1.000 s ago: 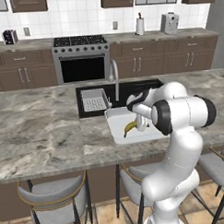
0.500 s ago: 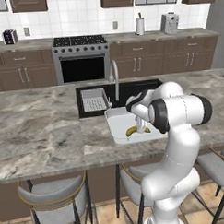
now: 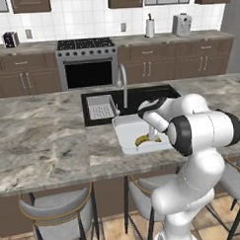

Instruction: Pick the banana and tangerine from the fridge and place them inside the tupperware on the counter.

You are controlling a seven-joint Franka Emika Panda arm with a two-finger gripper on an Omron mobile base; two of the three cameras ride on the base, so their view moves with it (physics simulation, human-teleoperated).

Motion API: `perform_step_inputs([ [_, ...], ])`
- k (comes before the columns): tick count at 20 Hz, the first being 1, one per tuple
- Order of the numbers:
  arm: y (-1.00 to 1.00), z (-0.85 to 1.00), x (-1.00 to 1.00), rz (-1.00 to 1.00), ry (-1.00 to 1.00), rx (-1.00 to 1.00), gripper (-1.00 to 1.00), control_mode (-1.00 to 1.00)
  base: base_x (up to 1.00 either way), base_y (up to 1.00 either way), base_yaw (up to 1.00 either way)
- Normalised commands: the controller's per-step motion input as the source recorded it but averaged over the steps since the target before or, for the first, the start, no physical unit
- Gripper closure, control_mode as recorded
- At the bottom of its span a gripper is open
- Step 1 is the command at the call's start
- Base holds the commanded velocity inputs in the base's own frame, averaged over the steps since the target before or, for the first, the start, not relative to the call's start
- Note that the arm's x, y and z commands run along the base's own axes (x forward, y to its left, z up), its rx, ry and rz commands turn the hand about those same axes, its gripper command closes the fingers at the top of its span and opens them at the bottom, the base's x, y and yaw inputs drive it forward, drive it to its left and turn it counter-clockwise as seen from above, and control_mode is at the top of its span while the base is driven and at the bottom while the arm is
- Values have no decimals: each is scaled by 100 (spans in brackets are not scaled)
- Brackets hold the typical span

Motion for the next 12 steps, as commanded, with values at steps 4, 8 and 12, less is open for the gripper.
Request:
perform_step_inputs([
  [4,-1,92,-9,-3,0,0,-100,-100,0,0,0],
  [8,0,98,-10,0,0,0,-100,-100,0,0,0],
  [12,0,99,-4,0,0,0,-100,-100,0,0,0],
])
